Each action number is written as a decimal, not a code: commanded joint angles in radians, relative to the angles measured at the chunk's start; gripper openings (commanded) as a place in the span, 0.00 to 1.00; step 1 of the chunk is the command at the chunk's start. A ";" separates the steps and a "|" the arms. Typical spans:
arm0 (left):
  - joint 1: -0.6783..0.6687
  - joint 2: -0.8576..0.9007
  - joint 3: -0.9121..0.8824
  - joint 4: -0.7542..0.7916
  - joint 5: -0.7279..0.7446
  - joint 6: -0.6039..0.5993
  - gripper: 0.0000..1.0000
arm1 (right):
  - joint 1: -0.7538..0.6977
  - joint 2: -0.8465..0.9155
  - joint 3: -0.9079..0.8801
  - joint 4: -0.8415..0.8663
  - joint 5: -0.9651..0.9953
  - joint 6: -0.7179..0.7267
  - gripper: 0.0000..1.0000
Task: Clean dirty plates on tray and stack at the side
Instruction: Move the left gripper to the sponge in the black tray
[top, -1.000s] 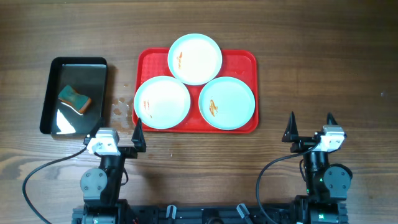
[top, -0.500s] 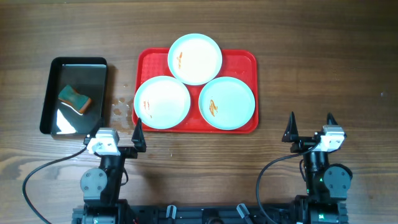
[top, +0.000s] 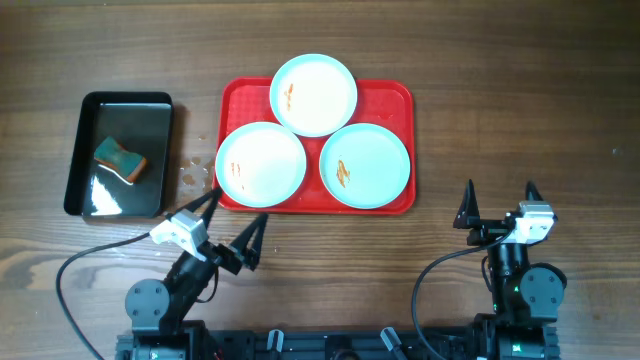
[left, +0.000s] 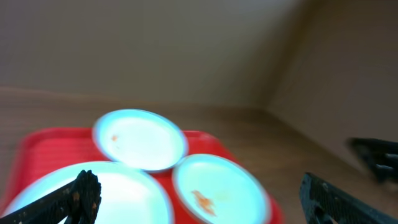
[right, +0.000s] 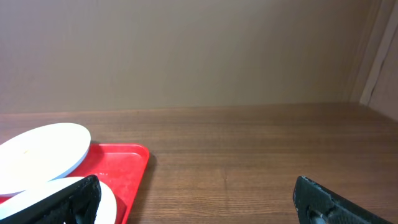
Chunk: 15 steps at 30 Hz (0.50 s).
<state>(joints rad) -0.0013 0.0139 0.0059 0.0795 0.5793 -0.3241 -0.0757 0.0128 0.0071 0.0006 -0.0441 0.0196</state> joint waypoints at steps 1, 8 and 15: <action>0.005 -0.010 0.002 0.257 0.127 -0.085 1.00 | -0.007 -0.005 -0.002 0.002 0.006 -0.017 1.00; 0.005 0.475 0.621 -0.382 -0.304 0.105 1.00 | -0.007 -0.005 -0.002 0.002 0.006 -0.017 1.00; 0.006 1.244 1.353 -1.043 -0.331 0.060 1.00 | -0.007 -0.005 -0.002 0.002 0.006 -0.017 1.00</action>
<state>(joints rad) 0.0021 1.1160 1.2339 -0.9207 0.3119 -0.1951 -0.0757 0.0139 0.0063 -0.0002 -0.0441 0.0162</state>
